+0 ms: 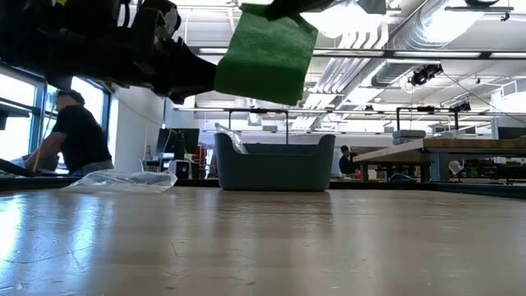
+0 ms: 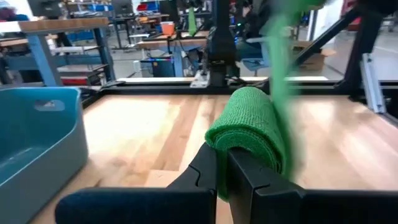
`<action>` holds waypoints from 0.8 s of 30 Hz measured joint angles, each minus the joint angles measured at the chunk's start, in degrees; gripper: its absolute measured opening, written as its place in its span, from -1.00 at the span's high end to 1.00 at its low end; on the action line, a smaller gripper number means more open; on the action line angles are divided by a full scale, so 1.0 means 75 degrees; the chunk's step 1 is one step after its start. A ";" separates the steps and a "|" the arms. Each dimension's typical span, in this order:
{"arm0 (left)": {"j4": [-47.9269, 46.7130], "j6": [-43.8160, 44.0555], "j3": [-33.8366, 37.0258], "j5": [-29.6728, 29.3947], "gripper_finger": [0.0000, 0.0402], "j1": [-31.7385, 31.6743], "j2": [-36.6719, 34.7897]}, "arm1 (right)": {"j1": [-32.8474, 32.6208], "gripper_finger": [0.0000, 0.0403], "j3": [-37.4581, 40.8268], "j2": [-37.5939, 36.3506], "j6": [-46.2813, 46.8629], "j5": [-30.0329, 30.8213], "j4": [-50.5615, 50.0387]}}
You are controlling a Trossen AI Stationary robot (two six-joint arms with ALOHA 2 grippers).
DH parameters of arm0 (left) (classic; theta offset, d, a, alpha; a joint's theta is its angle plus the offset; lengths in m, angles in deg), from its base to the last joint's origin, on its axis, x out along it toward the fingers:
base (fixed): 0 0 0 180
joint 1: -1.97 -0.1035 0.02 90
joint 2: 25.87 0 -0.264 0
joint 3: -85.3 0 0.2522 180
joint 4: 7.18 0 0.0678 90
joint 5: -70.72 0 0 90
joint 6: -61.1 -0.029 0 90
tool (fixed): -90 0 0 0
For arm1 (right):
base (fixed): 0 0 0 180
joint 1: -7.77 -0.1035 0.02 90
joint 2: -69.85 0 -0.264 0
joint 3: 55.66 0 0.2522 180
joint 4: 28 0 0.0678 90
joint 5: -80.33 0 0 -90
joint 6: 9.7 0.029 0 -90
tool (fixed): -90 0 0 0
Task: Roll bandage
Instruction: Roll the green bandage
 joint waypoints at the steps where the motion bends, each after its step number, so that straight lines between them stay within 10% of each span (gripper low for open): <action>1: 0.0009 0.0000 0.0000 0.0004 0.98 0.0039 0.0000 | 0.0074 1.00 -0.0057 -0.0001 -0.0003 0.0060 -0.0108; 24: -0.0653 0.0285 -0.0003 0.0052 0.98 0.0225 -0.0003 | 0.0128 1.00 -0.0154 -0.0160 0.0145 0.0985 0.0265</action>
